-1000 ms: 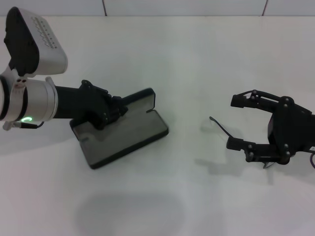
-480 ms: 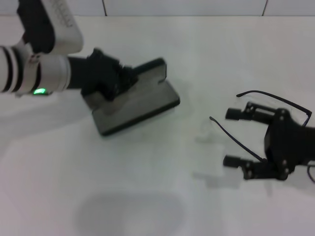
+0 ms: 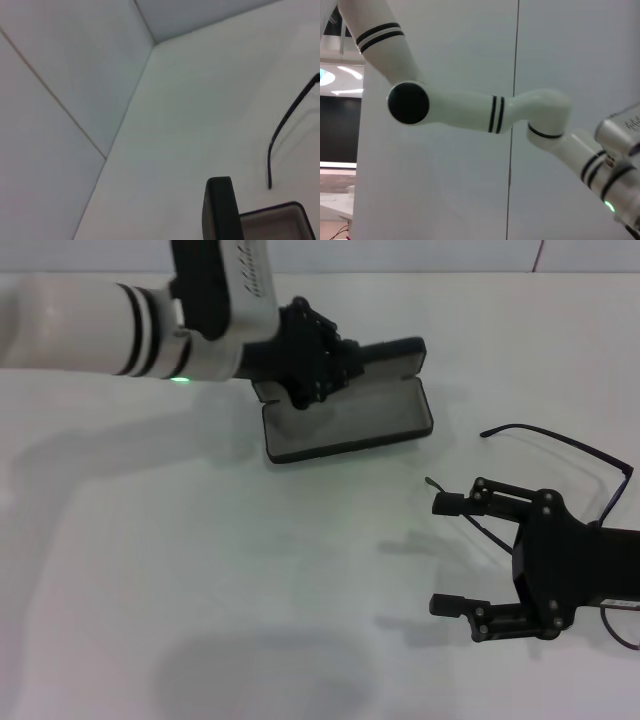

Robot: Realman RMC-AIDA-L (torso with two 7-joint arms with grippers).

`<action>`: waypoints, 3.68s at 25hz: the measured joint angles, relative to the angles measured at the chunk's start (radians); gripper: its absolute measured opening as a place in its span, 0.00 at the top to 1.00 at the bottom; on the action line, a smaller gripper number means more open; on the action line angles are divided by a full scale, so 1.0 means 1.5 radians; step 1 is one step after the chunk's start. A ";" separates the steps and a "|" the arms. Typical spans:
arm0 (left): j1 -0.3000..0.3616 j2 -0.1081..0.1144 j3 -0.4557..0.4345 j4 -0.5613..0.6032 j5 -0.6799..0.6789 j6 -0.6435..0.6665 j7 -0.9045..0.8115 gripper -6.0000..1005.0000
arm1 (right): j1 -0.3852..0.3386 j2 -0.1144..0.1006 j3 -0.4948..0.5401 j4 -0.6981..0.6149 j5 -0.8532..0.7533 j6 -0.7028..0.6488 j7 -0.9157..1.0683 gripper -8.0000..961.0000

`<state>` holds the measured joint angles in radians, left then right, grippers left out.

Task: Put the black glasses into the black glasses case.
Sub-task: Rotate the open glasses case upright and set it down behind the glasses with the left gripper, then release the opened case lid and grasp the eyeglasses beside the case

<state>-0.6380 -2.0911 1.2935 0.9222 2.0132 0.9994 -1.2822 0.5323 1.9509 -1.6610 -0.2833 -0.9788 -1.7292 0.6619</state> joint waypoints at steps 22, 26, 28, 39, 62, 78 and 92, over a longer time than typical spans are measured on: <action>0.005 0.000 0.001 -0.008 -0.019 0.013 0.028 0.67 | -0.003 0.004 0.004 -0.001 0.000 0.015 -0.001 0.17; 0.026 0.002 -0.006 0.015 -0.103 0.056 0.024 0.56 | -0.008 0.004 0.006 -0.001 0.002 0.017 -0.001 0.18; 0.056 0.003 -0.035 0.019 -0.214 0.118 0.041 0.49 | -0.011 0.004 0.017 -0.001 0.006 0.017 -0.001 0.18; 0.169 0.001 -0.100 -0.273 -0.542 0.294 0.123 0.20 | -0.005 -0.120 0.222 -0.336 -0.274 0.047 0.384 0.18; 0.183 -0.001 -0.103 -0.436 -0.580 0.331 0.225 0.20 | 0.083 0.042 0.258 -0.820 -1.090 -0.127 0.615 0.23; 0.182 0.000 -0.105 -0.438 -0.583 0.315 0.226 0.20 | 0.078 0.045 0.077 -0.700 -1.121 0.060 0.620 0.28; 0.184 0.002 -0.104 -0.438 -0.580 0.315 0.228 0.20 | 0.073 0.049 0.065 -0.660 -1.100 0.138 0.619 0.58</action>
<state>-0.3622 -2.0888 1.1380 0.2653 1.1437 1.4726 -0.9407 0.6424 2.0249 -1.5628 -1.2728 -2.6292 -1.5224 1.5909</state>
